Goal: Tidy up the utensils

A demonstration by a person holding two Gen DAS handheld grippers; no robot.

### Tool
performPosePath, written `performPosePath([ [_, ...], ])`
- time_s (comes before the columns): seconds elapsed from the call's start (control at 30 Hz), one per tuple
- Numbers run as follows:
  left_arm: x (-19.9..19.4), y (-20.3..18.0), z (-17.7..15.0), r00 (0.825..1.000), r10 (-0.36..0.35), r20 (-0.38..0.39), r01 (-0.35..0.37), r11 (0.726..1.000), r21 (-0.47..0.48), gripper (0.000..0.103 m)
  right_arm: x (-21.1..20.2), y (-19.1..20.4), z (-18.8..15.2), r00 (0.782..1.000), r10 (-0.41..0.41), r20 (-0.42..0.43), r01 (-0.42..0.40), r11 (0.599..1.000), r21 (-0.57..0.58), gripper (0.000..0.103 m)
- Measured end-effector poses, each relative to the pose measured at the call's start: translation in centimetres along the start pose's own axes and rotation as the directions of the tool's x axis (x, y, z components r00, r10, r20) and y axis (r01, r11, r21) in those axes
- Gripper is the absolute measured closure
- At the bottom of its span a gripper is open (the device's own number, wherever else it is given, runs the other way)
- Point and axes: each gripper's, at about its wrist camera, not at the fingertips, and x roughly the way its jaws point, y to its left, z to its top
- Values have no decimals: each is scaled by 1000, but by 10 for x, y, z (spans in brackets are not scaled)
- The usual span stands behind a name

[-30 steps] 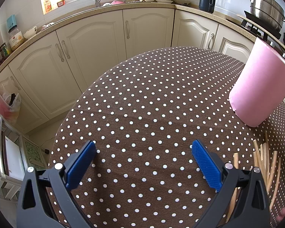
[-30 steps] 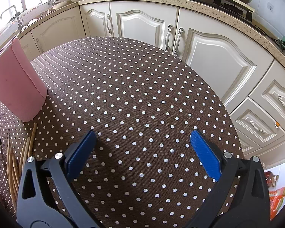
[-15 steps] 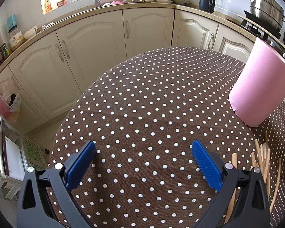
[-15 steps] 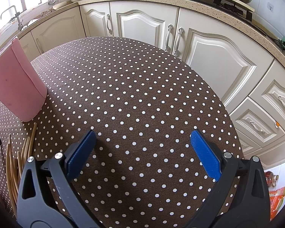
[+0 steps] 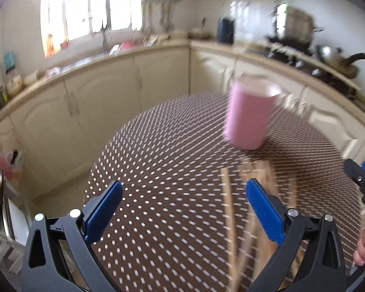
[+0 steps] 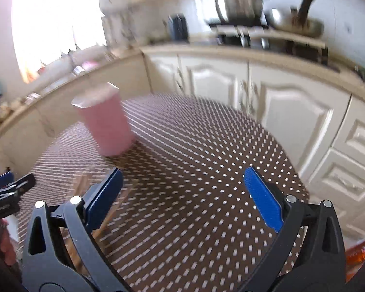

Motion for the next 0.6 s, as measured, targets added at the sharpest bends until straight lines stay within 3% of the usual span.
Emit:
performPosePath([
  [0.1,-39,-15,-6,995,-66,79,62,997,54,4,-40,13,-1,996,51,77,-48,998,-40,5],
  [0.23,-78,-24,-8,977,-121,173,115,992,46,4,-68,20,-2,989,77,125,-66,994,-86,5],
  [0.33,-96,-34,-11,969,-112,222,99,993,66,4,-81,19,-4,987,75,142,-66,995,-73,5],
  [0.6,-103,-36,-16,970,-121,209,116,993,35,4,-85,18,-5,989,92,119,-88,995,-41,5],
])
